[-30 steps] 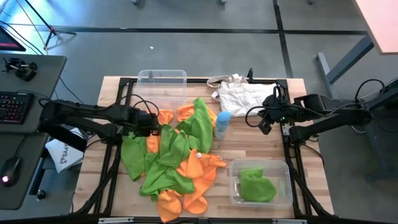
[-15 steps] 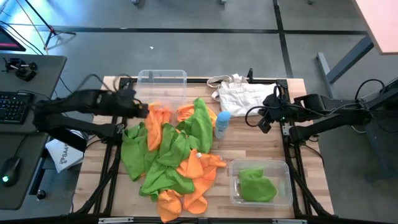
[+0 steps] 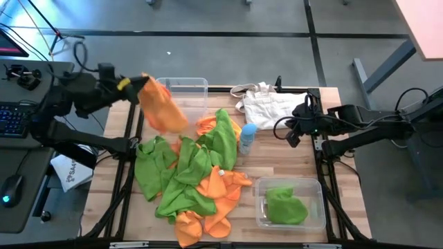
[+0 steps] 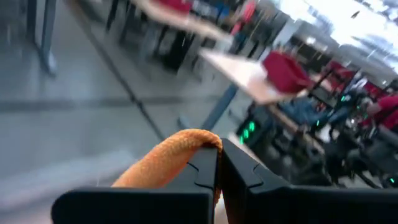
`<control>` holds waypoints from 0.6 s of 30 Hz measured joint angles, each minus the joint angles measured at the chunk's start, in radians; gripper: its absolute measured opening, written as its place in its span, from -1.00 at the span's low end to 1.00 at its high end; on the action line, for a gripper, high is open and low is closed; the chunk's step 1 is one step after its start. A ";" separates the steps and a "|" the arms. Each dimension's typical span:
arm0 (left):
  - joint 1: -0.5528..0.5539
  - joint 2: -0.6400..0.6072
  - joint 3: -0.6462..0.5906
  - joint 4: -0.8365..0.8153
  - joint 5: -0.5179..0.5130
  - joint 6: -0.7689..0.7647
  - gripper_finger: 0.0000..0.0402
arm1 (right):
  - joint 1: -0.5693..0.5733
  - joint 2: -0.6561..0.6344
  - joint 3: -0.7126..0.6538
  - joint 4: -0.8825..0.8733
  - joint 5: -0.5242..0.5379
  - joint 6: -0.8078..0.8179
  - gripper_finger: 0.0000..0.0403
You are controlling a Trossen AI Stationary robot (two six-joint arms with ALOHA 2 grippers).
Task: Sort microfiber towel by color & place in baskets
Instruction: Put the yellow microfiber towel into the top transparent bin
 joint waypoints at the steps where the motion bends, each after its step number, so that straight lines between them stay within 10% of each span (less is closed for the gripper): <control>1: 0.008 0.004 0.000 0.051 -0.005 0.052 -1.00 | 0.000 0.000 0.000 0.005 0.002 0.000 -0.83; 10: 0.147 0.073 0.000 0.483 -0.009 0.466 -1.00 | 0.000 0.000 0.000 0.024 0.004 0.027 -0.83; 18: 0.317 0.129 -0.001 0.519 0.018 0.531 -1.00 | 0.000 0.001 0.000 0.033 0.004 0.029 -0.83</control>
